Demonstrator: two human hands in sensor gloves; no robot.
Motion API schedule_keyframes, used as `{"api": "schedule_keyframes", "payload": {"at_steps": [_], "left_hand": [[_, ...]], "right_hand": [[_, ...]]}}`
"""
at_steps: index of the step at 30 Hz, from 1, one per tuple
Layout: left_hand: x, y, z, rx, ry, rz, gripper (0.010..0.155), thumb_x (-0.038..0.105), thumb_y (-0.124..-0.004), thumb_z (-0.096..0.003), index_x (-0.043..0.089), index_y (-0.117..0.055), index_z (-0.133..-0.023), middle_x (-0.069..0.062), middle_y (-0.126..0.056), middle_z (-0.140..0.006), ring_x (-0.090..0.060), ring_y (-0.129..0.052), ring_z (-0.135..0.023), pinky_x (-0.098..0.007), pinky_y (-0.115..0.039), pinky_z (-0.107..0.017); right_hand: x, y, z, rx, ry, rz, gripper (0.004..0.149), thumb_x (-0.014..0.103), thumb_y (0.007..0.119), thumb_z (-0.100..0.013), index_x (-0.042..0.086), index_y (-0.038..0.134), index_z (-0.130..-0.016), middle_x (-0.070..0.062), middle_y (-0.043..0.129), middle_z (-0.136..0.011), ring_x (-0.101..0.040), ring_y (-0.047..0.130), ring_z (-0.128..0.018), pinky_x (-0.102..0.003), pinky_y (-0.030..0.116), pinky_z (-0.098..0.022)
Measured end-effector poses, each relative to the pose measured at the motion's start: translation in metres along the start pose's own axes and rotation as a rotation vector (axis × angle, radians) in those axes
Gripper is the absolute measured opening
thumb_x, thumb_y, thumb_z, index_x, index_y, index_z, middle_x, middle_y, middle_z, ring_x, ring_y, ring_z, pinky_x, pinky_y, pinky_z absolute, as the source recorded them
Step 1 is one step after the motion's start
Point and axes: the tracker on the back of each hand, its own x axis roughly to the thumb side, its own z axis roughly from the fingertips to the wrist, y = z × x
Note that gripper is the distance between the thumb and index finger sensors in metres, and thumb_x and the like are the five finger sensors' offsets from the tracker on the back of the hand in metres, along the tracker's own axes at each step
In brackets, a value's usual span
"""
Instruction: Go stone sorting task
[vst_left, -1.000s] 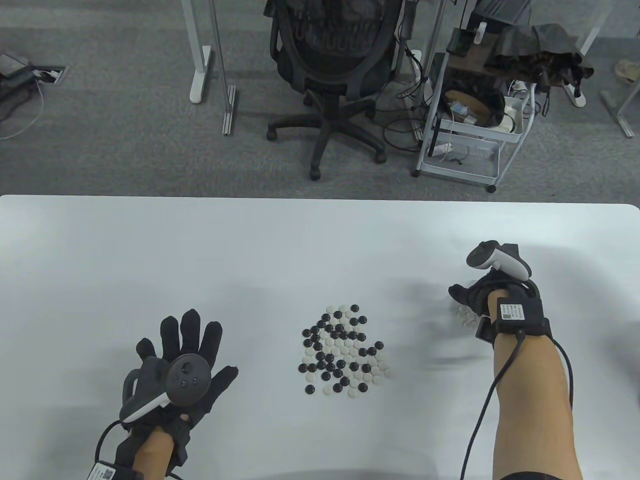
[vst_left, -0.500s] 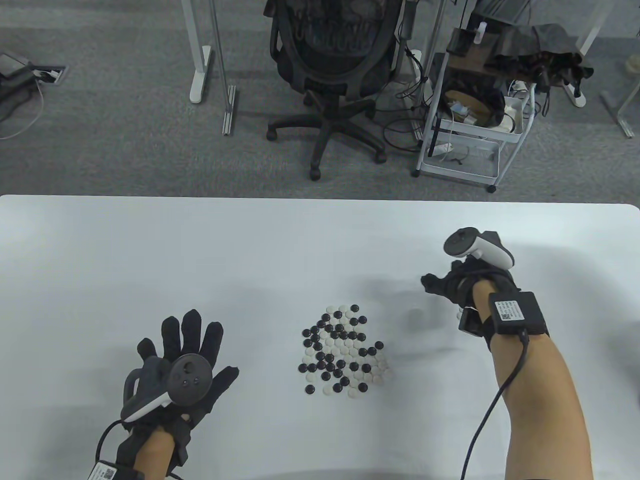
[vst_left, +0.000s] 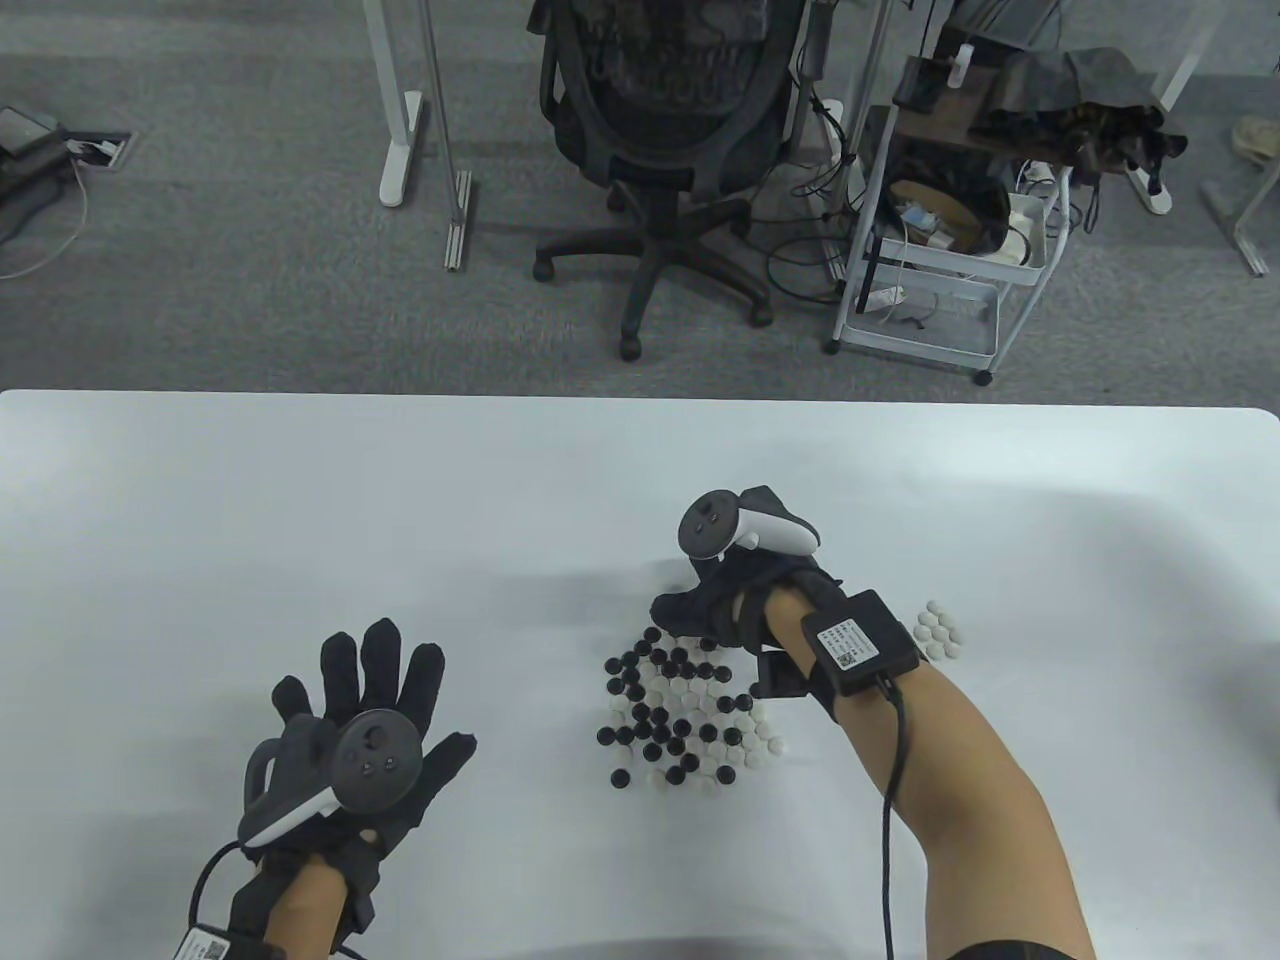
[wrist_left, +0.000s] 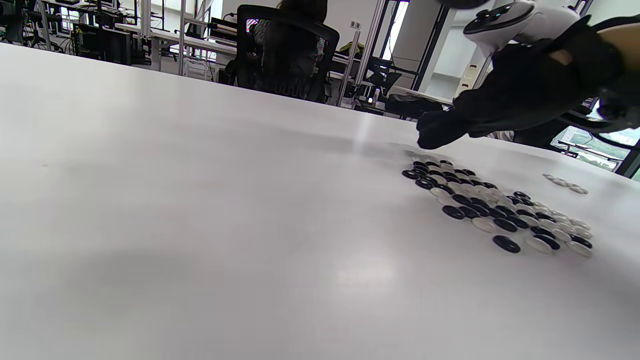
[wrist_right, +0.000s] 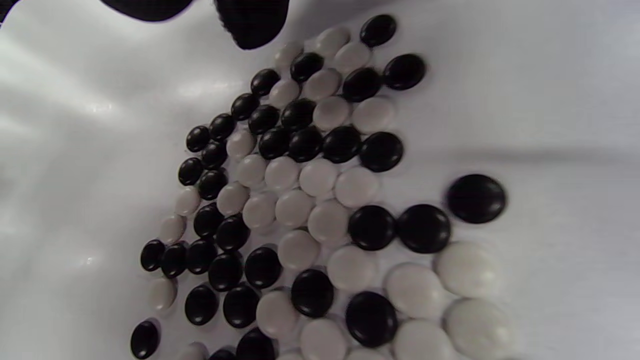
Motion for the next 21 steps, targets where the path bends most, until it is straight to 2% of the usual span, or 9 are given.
{"api": "schedule_keyframes", "payload": {"at_steps": [3, 8, 13, 17, 21], "left_hand": [[-0.001, 0.0, 0.001, 0.004, 0.004, 0.004, 0.078, 0.054, -0.043, -0.0632, 0.01, -0.013, -0.12, -0.034, 0.011, -0.116, -0.061, 0.011, -0.095, -0.085, 0.0, -0.052], [-0.003, 0.001, 0.002, 0.011, 0.007, 0.01, 0.078, 0.054, -0.043, -0.0632, 0.01, -0.013, -0.12, -0.034, 0.011, -0.116, -0.061, 0.011, -0.095, -0.085, 0.0, -0.052], [-0.003, 0.002, 0.002, 0.01, 0.008, 0.011, 0.078, 0.054, -0.043, -0.0634, 0.01, -0.013, -0.12, -0.034, 0.011, -0.116, -0.061, 0.011, -0.095, -0.085, 0.0, -0.052], [-0.003, 0.002, 0.002, 0.011, 0.004, 0.009, 0.078, 0.054, -0.043, -0.0632, 0.01, -0.013, -0.12, -0.034, 0.011, -0.116, -0.061, 0.011, -0.095, -0.085, 0.0, -0.052], [-0.003, 0.001, 0.001, 0.003, 0.002, 0.006, 0.078, 0.054, -0.043, -0.0632, 0.01, -0.013, -0.12, -0.034, 0.011, -0.116, -0.061, 0.011, -0.095, -0.085, 0.0, -0.052]], "right_hand": [[-0.002, -0.001, -0.015, 0.004, 0.065, 0.008, 0.063, 0.052, 0.049, -0.054, 0.025, 0.052, -0.111, -0.022, -0.007, -0.107, -0.054, -0.016, -0.087, -0.081, 0.002, -0.054], [-0.029, -0.021, -0.014, -0.072, 0.173, -0.043, 0.062, 0.052, 0.048, -0.053, 0.028, 0.05, -0.11, -0.022, -0.007, -0.108, -0.053, -0.016, -0.087, -0.081, 0.001, -0.054], [-0.091, -0.036, 0.013, -0.116, 0.342, -0.097, 0.062, 0.053, 0.047, -0.053, 0.028, 0.05, -0.11, -0.022, -0.006, -0.108, -0.054, -0.015, -0.087, -0.082, 0.003, -0.054], [-0.137, -0.036, 0.041, -0.123, 0.425, -0.153, 0.063, 0.053, 0.047, -0.053, 0.027, 0.051, -0.11, -0.023, -0.006, -0.109, -0.055, -0.015, -0.087, -0.082, 0.003, -0.054], [-0.168, -0.031, 0.063, -0.124, 0.474, -0.204, 0.063, 0.053, 0.047, -0.054, 0.025, 0.052, -0.11, -0.023, -0.005, -0.109, -0.055, -0.015, -0.087, -0.082, 0.003, -0.054]]}}
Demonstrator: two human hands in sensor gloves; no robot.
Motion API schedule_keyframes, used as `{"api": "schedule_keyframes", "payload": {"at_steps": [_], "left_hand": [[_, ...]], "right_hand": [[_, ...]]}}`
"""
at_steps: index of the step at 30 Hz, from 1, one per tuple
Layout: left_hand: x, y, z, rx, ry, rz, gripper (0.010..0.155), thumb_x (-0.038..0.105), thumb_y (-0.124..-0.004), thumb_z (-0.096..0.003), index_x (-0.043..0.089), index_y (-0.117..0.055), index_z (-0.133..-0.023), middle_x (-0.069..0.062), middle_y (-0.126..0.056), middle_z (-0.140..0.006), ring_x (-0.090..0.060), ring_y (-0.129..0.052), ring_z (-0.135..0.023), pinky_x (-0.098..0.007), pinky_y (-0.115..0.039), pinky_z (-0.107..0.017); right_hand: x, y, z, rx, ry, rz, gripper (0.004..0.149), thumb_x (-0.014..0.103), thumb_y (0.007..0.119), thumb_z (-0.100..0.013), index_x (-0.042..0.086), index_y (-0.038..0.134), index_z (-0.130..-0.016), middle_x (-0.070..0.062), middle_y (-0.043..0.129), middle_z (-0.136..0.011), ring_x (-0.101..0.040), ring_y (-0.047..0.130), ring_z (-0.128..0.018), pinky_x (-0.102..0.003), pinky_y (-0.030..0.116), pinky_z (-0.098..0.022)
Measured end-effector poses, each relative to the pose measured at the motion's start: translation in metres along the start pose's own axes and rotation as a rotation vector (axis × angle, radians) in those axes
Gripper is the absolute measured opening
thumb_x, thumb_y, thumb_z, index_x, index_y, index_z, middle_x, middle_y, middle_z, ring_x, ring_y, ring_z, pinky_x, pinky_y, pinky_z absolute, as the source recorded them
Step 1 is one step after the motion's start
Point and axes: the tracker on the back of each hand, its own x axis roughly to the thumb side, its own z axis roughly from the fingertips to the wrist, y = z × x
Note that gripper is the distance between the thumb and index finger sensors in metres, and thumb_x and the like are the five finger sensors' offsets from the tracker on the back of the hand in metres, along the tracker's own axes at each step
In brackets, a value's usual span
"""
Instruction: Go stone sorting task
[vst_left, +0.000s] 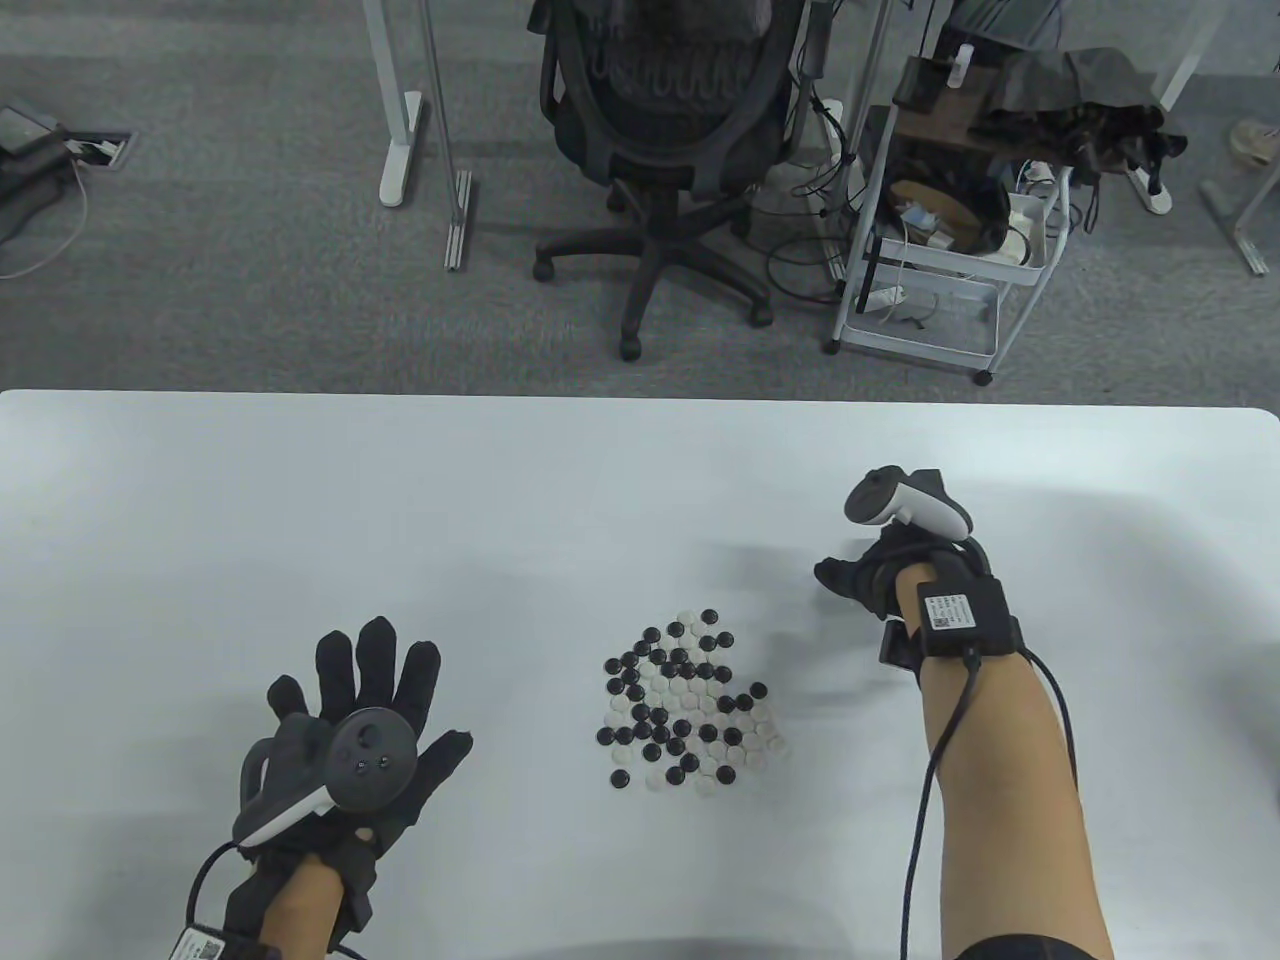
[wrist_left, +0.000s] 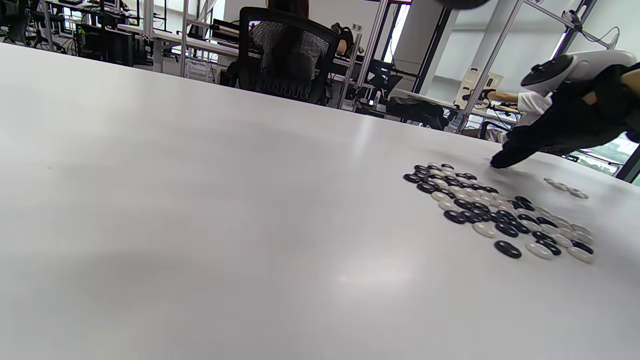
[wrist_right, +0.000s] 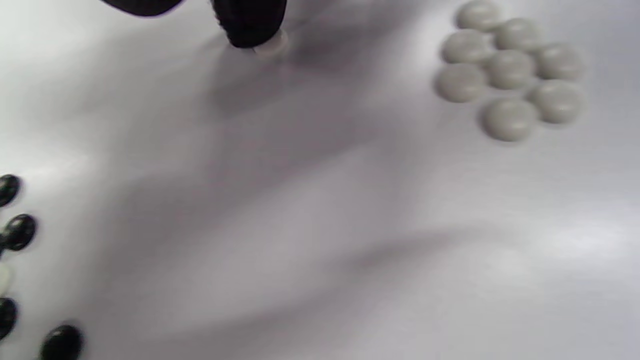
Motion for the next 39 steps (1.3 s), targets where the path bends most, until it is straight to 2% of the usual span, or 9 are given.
{"api": "schedule_keyframes", "payload": {"at_steps": [5, 10, 22, 25, 29, 34, 39], "left_hand": [[0.002, -0.002, -0.002, -0.012, -0.002, -0.011, 0.078, 0.054, -0.043, -0.0633, 0.01, -0.013, -0.12, -0.034, 0.011, -0.116, -0.061, 0.011, -0.095, -0.085, 0.0, -0.052], [0.003, -0.003, -0.002, -0.018, 0.003, -0.014, 0.078, 0.054, -0.043, -0.0632, 0.01, -0.013, -0.12, -0.034, 0.011, -0.116, -0.061, 0.011, -0.095, -0.085, 0.0, -0.052], [0.003, -0.002, -0.002, -0.015, 0.005, -0.009, 0.078, 0.054, -0.043, -0.0632, 0.01, -0.013, -0.12, -0.034, 0.011, -0.116, -0.062, 0.011, -0.095, -0.085, 0.0, -0.052], [0.002, -0.002, -0.002, -0.013, 0.005, -0.004, 0.078, 0.054, -0.043, -0.0632, 0.01, -0.013, -0.12, -0.034, 0.011, -0.116, -0.062, 0.011, -0.095, -0.085, 0.0, -0.052], [0.003, -0.002, -0.003, -0.02, 0.004, -0.007, 0.078, 0.054, -0.043, -0.0633, 0.01, -0.013, -0.12, -0.034, 0.011, -0.116, -0.062, 0.011, -0.095, -0.085, 0.0, -0.052], [0.004, -0.002, -0.002, -0.018, 0.0, -0.014, 0.078, 0.054, -0.043, -0.0633, 0.01, -0.013, -0.12, -0.034, 0.011, -0.116, -0.061, 0.011, -0.095, -0.085, 0.0, -0.052], [0.003, 0.0, -0.001, -0.008, 0.001, -0.006, 0.078, 0.054, -0.043, -0.0633, 0.01, -0.013, -0.12, -0.034, 0.011, -0.116, -0.062, 0.011, -0.095, -0.085, 0.0, -0.052]], "right_hand": [[-0.03, 0.0, 0.005, -0.014, 0.03, -0.029, 0.063, 0.053, 0.047, -0.054, 0.025, 0.053, -0.11, -0.023, -0.004, -0.109, -0.055, -0.014, -0.088, -0.082, 0.004, -0.054], [-0.044, -0.001, 0.008, -0.022, 0.049, -0.053, 0.064, 0.053, 0.047, -0.054, 0.024, 0.053, -0.11, -0.023, -0.004, -0.109, -0.055, -0.014, -0.088, -0.082, 0.004, -0.054], [-0.049, -0.006, 0.013, -0.012, 0.07, -0.065, 0.066, 0.053, 0.048, -0.054, 0.021, 0.054, -0.111, -0.024, -0.003, -0.109, -0.055, -0.014, -0.087, -0.082, 0.003, -0.054], [-0.033, -0.008, 0.02, -0.024, -0.009, -0.069, 0.065, 0.053, 0.048, -0.054, 0.021, 0.054, -0.111, -0.024, -0.003, -0.109, -0.055, -0.015, -0.087, -0.082, 0.003, -0.054], [0.015, -0.001, 0.032, 0.021, -0.194, -0.008, 0.065, 0.053, 0.049, -0.054, 0.021, 0.058, -0.11, -0.024, -0.002, -0.11, -0.055, -0.014, -0.088, -0.082, 0.004, -0.054], [0.078, 0.021, 0.044, 0.071, -0.373, 0.086, 0.064, 0.052, 0.049, -0.054, 0.022, 0.06, -0.11, -0.023, -0.002, -0.11, -0.054, -0.015, -0.088, -0.082, 0.003, -0.054], [0.123, 0.046, 0.042, 0.104, -0.442, 0.172, 0.064, 0.052, 0.049, -0.054, 0.023, 0.056, -0.111, -0.023, -0.005, -0.109, -0.054, -0.015, -0.087, -0.082, 0.002, -0.054]]}}
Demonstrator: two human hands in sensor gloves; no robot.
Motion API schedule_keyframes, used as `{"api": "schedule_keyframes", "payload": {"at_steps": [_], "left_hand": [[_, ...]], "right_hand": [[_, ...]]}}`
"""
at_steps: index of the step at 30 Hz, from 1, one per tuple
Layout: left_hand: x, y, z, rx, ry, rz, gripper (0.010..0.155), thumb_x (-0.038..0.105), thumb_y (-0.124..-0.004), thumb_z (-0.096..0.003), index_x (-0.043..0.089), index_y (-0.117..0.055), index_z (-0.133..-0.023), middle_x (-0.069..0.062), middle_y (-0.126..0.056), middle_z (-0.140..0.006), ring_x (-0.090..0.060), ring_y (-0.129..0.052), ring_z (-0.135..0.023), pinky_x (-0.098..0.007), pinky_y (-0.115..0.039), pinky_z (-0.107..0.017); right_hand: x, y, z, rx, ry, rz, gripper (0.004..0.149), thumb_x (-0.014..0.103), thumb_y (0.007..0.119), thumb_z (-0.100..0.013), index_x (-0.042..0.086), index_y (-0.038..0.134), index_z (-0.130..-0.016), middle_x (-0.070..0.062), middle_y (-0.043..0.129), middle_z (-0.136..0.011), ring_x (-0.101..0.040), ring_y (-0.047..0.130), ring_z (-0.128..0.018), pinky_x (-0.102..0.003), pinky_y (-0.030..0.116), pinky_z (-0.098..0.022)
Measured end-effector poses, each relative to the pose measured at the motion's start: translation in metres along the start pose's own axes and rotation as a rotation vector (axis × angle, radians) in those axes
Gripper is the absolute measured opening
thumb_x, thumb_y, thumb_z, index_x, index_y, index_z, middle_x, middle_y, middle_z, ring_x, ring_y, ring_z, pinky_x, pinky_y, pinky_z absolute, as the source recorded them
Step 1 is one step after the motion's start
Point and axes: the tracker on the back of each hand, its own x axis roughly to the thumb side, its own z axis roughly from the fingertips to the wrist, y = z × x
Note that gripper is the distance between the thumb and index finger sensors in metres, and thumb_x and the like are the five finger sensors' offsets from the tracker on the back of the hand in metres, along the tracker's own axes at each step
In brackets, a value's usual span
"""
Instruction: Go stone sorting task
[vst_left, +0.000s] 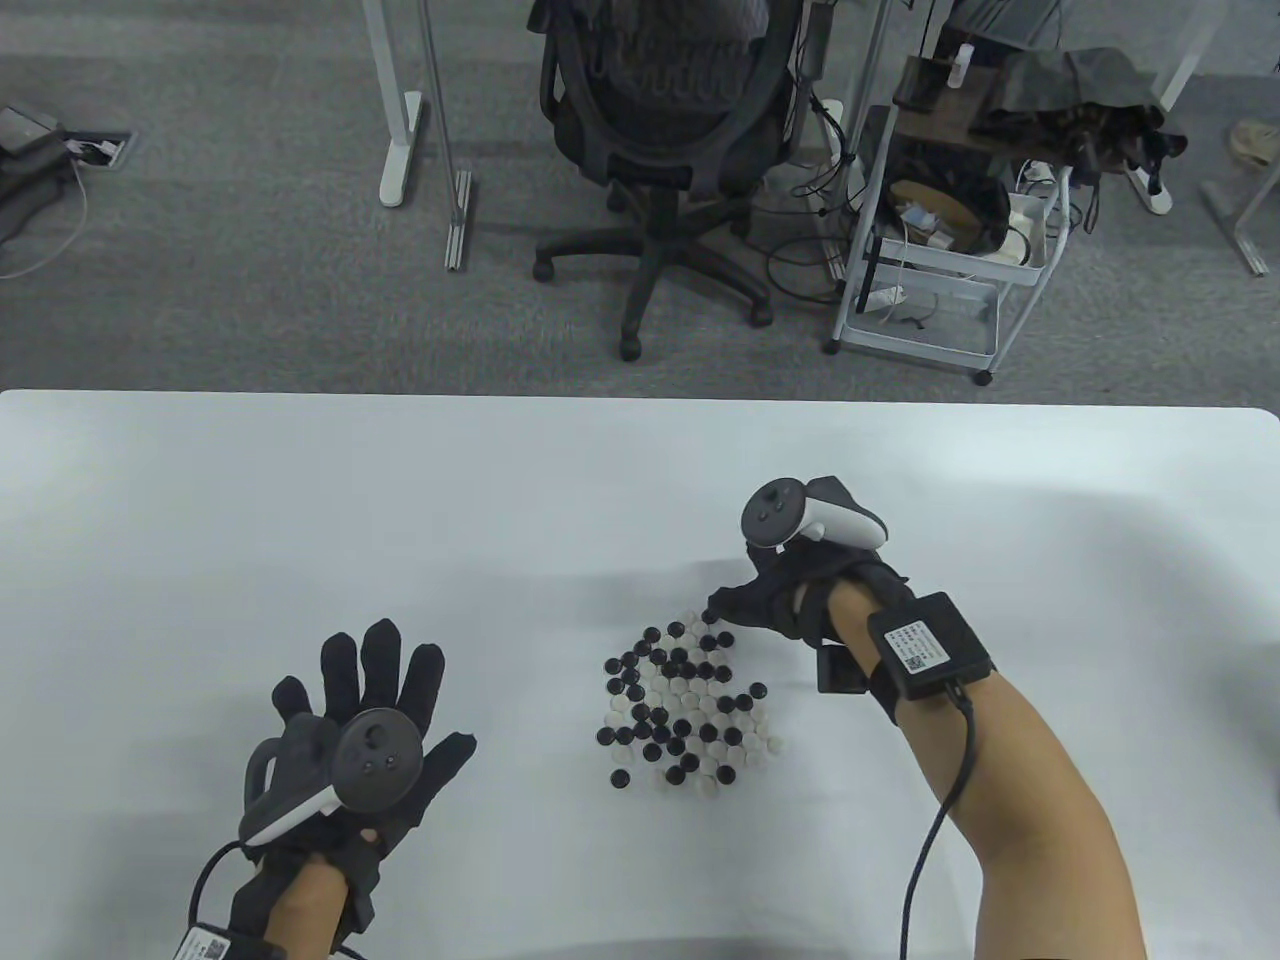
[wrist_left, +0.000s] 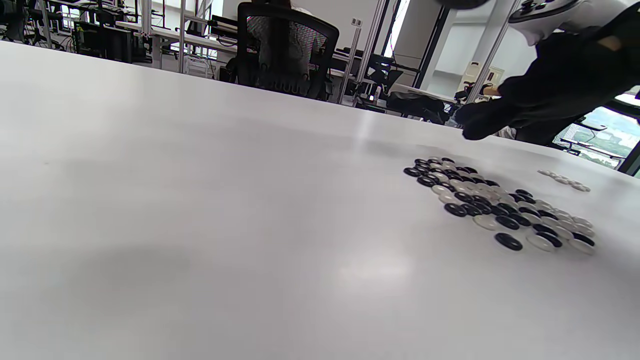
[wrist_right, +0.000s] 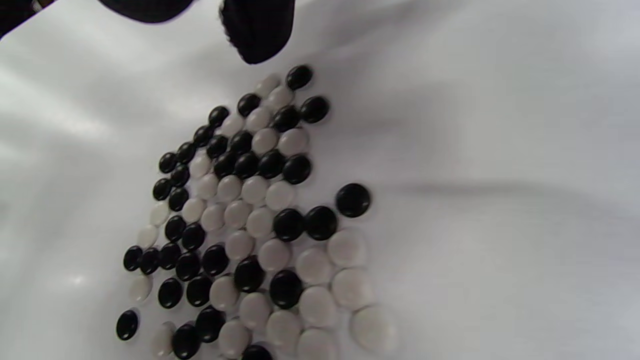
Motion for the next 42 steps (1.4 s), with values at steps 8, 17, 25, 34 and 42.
{"api": "schedule_keyframes", "payload": {"at_steps": [8, 17, 25, 34, 42], "left_hand": [[-0.001, 0.002, 0.002, 0.014, -0.003, 0.009, 0.078, 0.054, -0.043, -0.0634, 0.01, -0.013, -0.12, -0.034, 0.011, -0.116, -0.061, 0.011, -0.095, -0.085, 0.0, -0.052], [-0.002, 0.002, 0.003, 0.013, 0.003, 0.015, 0.077, 0.054, -0.043, -0.0633, 0.01, -0.013, -0.12, -0.034, 0.011, -0.116, -0.062, 0.011, -0.095, -0.085, 0.0, -0.052], [-0.003, 0.003, 0.003, 0.015, -0.001, 0.017, 0.078, 0.054, -0.043, -0.0634, 0.01, -0.013, -0.12, -0.034, 0.011, -0.116, -0.062, 0.011, -0.095, -0.085, 0.0, -0.052], [0.001, 0.0, -0.001, -0.007, -0.01, 0.0, 0.078, 0.054, -0.043, -0.0634, 0.01, -0.013, -0.12, -0.034, 0.011, -0.116, -0.061, 0.011, -0.095, -0.085, 0.0, -0.052], [0.002, 0.0, -0.001, -0.009, -0.007, -0.001, 0.078, 0.054, -0.043, -0.0633, 0.01, -0.013, -0.12, -0.033, 0.011, -0.116, -0.061, 0.011, -0.095, -0.085, 0.0, -0.052]], "right_hand": [[0.014, 0.013, -0.039, 0.023, 0.057, 0.018, 0.064, 0.052, 0.048, -0.054, 0.024, 0.049, -0.112, -0.023, -0.008, -0.107, -0.054, -0.017, -0.086, -0.082, 0.002, -0.054], [-0.015, -0.014, -0.045, -0.083, 0.188, -0.097, 0.064, 0.053, 0.048, -0.053, 0.025, 0.05, -0.111, -0.023, -0.006, -0.108, -0.054, -0.016, -0.087, -0.082, 0.003, -0.054], [-0.088, -0.022, 0.001, -0.062, 0.356, -0.076, 0.063, 0.053, 0.048, -0.053, 0.024, 0.06, -0.108, -0.023, 0.001, -0.111, -0.055, -0.013, -0.089, -0.082, 0.005, -0.055], [-0.144, -0.012, 0.042, -0.076, 0.448, -0.115, 0.063, 0.053, 0.048, -0.054, 0.024, 0.061, -0.108, -0.023, 0.0, -0.11, -0.055, -0.013, -0.088, -0.082, 0.005, -0.055], [-0.16, -0.007, 0.053, -0.11, 0.47, -0.138, 0.063, 0.053, 0.048, -0.054, 0.023, 0.06, -0.108, -0.023, 0.0, -0.11, -0.055, -0.012, -0.088, -0.082, 0.005, -0.055]]}}
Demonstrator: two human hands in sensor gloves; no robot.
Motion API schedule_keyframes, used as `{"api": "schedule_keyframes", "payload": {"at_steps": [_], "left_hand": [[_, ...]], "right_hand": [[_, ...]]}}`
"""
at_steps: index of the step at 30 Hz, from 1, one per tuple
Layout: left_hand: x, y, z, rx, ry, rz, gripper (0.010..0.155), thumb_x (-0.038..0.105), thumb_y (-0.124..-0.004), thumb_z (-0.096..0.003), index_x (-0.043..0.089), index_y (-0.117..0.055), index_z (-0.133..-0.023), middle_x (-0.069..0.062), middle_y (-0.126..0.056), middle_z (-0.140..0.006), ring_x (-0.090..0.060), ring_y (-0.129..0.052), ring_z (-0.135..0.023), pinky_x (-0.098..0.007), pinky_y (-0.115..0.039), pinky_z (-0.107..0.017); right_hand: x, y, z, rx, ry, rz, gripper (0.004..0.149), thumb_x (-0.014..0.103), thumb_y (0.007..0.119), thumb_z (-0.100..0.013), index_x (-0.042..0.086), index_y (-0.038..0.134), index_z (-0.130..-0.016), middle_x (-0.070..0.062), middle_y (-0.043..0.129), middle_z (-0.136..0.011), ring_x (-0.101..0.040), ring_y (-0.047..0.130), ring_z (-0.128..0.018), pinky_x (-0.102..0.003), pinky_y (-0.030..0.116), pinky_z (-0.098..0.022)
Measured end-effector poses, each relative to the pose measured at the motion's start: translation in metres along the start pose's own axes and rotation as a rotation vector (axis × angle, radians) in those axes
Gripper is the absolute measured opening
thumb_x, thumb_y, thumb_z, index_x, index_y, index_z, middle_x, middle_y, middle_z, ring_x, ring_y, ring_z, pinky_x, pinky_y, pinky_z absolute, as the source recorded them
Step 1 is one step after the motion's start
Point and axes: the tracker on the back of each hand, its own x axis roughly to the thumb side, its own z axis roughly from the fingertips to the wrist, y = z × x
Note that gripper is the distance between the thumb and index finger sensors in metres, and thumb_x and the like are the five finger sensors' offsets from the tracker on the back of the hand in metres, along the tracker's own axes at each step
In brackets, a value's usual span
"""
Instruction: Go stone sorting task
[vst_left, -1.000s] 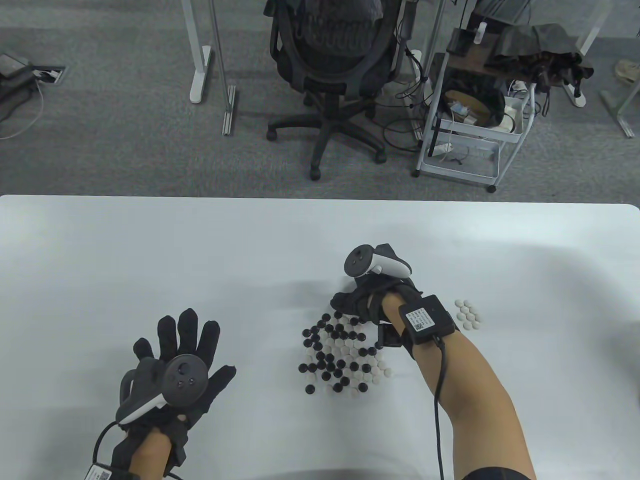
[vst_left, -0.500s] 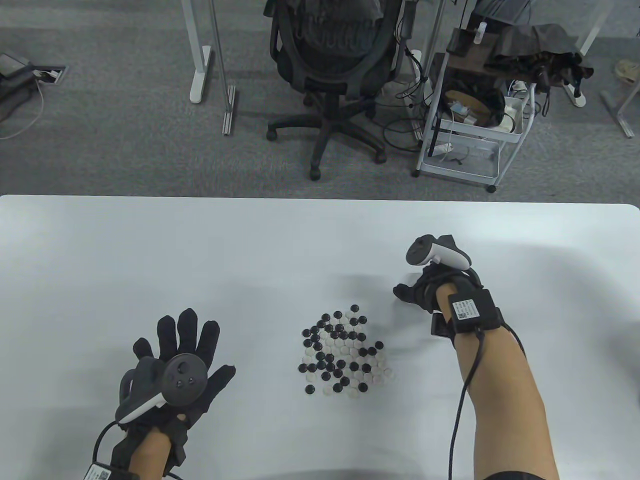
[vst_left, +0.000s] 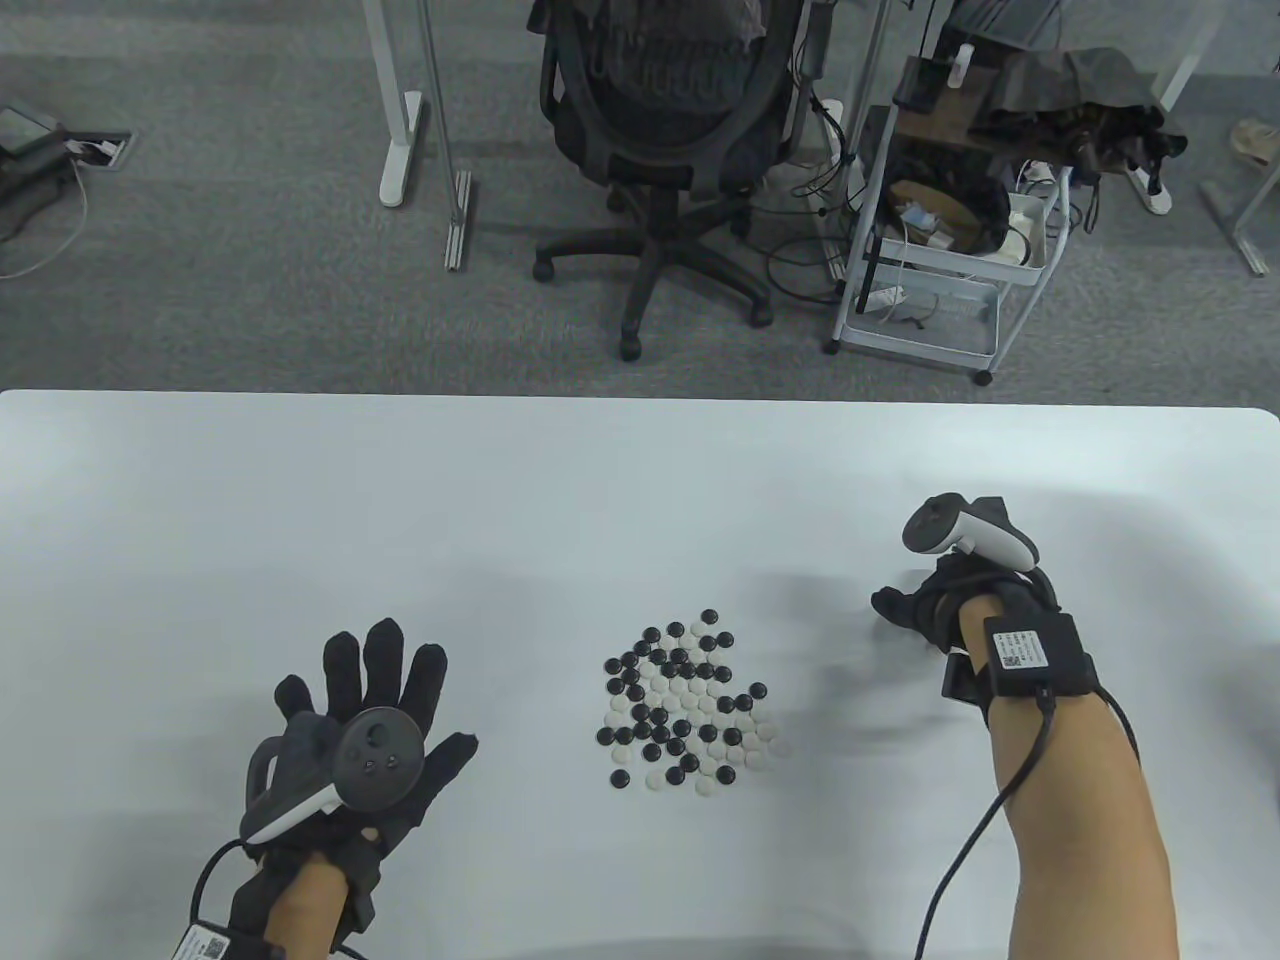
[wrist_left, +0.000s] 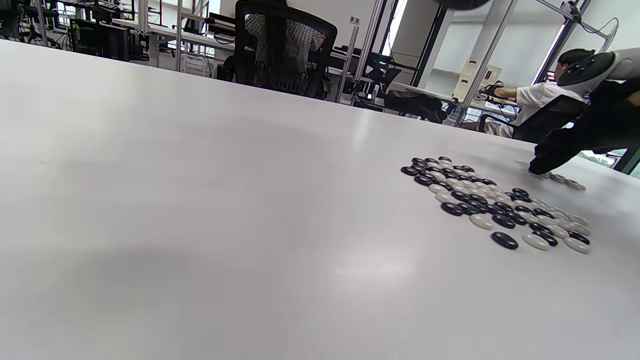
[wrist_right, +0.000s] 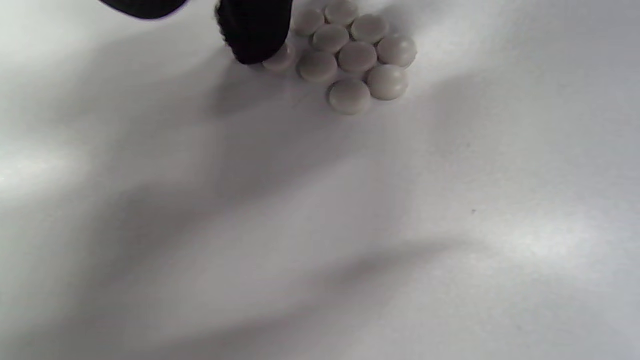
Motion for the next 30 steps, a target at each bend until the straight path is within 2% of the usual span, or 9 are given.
{"api": "schedule_keyframes", "payload": {"at_steps": [6, 10, 12, 17, 22, 24, 27, 30], "left_hand": [[0.0, 0.0, 0.0, 0.002, -0.001, 0.0, 0.077, 0.054, -0.043, -0.0633, 0.01, -0.013, -0.12, -0.034, 0.011, -0.116, -0.061, 0.011, -0.095, -0.085, 0.0, -0.052], [0.0, 0.0, 0.0, -0.001, -0.002, 0.0, 0.077, 0.054, -0.043, -0.0633, 0.01, -0.014, -0.12, -0.034, 0.01, -0.116, -0.061, 0.011, -0.095, -0.085, 0.0, -0.052], [0.001, 0.0, 0.0, -0.003, -0.003, -0.002, 0.078, 0.054, -0.043, -0.0633, 0.01, -0.013, -0.12, -0.034, 0.011, -0.116, -0.061, 0.011, -0.095, -0.085, 0.0, -0.052], [0.001, -0.001, 0.0, -0.001, -0.007, -0.004, 0.078, 0.054, -0.043, -0.0634, 0.01, -0.013, -0.12, -0.033, 0.011, -0.116, -0.061, 0.011, -0.095, -0.085, 0.0, -0.052], [0.001, -0.001, 0.0, 0.003, -0.009, -0.002, 0.078, 0.054, -0.043, -0.0634, 0.01, -0.014, -0.12, -0.034, 0.011, -0.116, -0.061, 0.011, -0.095, -0.085, 0.0, -0.052], [0.001, -0.001, 0.0, 0.002, -0.01, -0.003, 0.078, 0.054, -0.043, -0.0634, 0.01, -0.013, -0.12, -0.034, 0.011, -0.116, -0.061, 0.011, -0.095, -0.085, 0.0, -0.052], [0.002, -0.001, 0.0, 0.005, -0.011, -0.004, 0.077, 0.054, -0.043, -0.0633, 0.01, -0.013, -0.12, -0.034, 0.011, -0.116, -0.061, 0.011, -0.095, -0.085, 0.0, -0.052], [0.001, 0.0, 0.0, 0.009, -0.011, -0.002, 0.078, 0.054, -0.043, -0.0634, 0.01, -0.013, -0.12, -0.034, 0.011, -0.116, -0.061, 0.011, -0.095, -0.085, 0.0, -0.052]], "right_hand": [[0.012, -0.002, 0.012, -0.021, -0.032, 0.022, 0.064, 0.052, 0.049, -0.054, 0.022, 0.059, -0.109, -0.024, 0.0, -0.11, -0.055, -0.013, -0.088, -0.082, 0.005, -0.055], [0.04, 0.006, 0.033, 0.009, -0.184, 0.078, 0.063, 0.052, 0.049, -0.054, 0.022, 0.06, -0.109, -0.024, 0.0, -0.11, -0.055, -0.013, -0.088, -0.082, 0.005, -0.055], [0.06, 0.02, 0.048, 0.046, -0.287, 0.148, 0.063, 0.052, 0.05, -0.054, 0.022, 0.061, -0.109, -0.023, 0.0, -0.11, -0.055, -0.013, -0.088, -0.082, 0.006, -0.055], [0.086, 0.065, 0.071, 0.137, -0.437, 0.291, 0.063, 0.053, 0.049, -0.054, 0.023, 0.062, -0.108, -0.023, 0.0, -0.11, -0.055, -0.012, -0.088, -0.082, 0.007, -0.055], [0.088, 0.104, 0.07, 0.208, -0.509, 0.291, 0.063, 0.053, 0.05, -0.054, 0.024, 0.053, -0.11, -0.023, -0.004, -0.108, -0.055, -0.013, -0.087, -0.083, 0.006, -0.055], [0.085, 0.113, 0.068, 0.218, -0.51, 0.298, 0.063, 0.053, 0.049, -0.054, 0.025, 0.052, -0.111, -0.023, -0.005, -0.108, -0.055, -0.014, -0.087, -0.083, 0.006, -0.054], [0.075, 0.115, 0.068, 0.202, -0.5, 0.29, 0.062, 0.053, 0.049, -0.054, 0.027, 0.05, -0.11, -0.023, -0.006, -0.107, -0.055, -0.014, -0.086, -0.082, 0.006, -0.054], [0.059, 0.104, 0.066, 0.16, -0.435, 0.288, 0.063, 0.052, 0.049, -0.054, 0.025, 0.053, -0.11, -0.022, -0.006, -0.108, -0.055, -0.014, -0.087, -0.082, 0.005, -0.054]]}}
